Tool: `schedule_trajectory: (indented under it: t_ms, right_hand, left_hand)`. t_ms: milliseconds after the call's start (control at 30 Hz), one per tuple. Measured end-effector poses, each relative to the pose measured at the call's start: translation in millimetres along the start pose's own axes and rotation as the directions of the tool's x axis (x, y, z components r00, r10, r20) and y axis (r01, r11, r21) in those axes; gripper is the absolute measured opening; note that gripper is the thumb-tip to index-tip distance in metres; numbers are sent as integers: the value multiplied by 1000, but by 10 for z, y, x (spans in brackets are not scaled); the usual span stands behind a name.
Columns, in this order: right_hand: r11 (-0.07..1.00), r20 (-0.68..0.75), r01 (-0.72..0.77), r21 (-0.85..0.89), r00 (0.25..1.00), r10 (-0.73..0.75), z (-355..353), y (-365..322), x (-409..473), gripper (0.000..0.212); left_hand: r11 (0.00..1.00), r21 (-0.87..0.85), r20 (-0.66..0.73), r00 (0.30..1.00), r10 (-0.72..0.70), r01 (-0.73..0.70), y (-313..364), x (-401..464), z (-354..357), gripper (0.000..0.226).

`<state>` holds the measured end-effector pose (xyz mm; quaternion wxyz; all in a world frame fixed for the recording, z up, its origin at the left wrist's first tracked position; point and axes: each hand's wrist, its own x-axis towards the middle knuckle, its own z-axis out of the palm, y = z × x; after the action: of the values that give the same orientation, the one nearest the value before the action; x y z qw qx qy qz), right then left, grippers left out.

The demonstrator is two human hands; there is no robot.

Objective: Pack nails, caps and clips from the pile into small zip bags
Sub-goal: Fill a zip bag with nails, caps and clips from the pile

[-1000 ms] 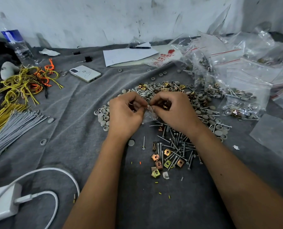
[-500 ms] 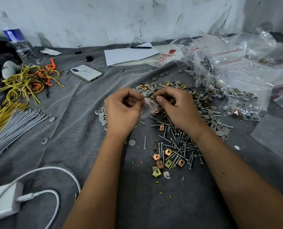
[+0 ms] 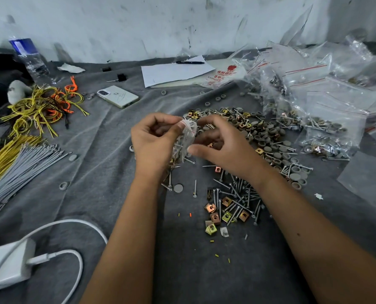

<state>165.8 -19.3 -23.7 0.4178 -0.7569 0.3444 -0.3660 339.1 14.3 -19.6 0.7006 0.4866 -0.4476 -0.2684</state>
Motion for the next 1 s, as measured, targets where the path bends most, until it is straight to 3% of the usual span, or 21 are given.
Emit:
schedule_trajectory:
  t_ms: [67, 167, 300, 367, 467, 600, 700, 867, 1000]
  right_hand:
    - [998, -46, 29, -57, 998, -32, 98, 4, -11, 68]
    - [998, -157, 31, -60, 987, -40, 171, 4, 3, 52]
    - [998, -222, -26, 52, 974, 36, 142, 13, 30, 43]
    - [983, -240, -29, 182, 968, 73, 119, 18, 44, 46]
    - [916, -226, -33, 400, 965, 134, 79, 3, 54, 44]
    - [829, -232, -42, 557, 951, 204, 29, -5, 63, 40]
    - [769, -220, -32, 639, 950, 222, -6, -21, 65, 35]
    - [653, -218, 0, 757, 942, 253, -95, -22, 63, 29]
    - [645, -221, -12, 764, 934, 279, -97, -28, 71, 29]
  left_hand:
    - [1000, -16, 61, 998, -7, 8, 3, -19, 15, 26]
    - [993, -102, 128, 991, -46, 59, 38, -41, 43, 17]
    - [971, -221, -114, 986, -124, 97, 56, 8, -42, 24]
    - [984, -168, -230, 967, -105, 66, 34, 41, -95, 24]
    - [997, -42, -249, 966, -74, 66, 11, 49, -94, 27]
    - [988, 127, 22, 996, -89, 86, -6, -39, -38, 33]
    - [976, 206, 232, 965, -123, 74, 4, -91, 17, 30]
    - [966, 213, 409, 885, -223, 145, 36, -120, 34, 31]
    - [947, 308, 515, 821, -245, 88, -1, -115, 85, 57]
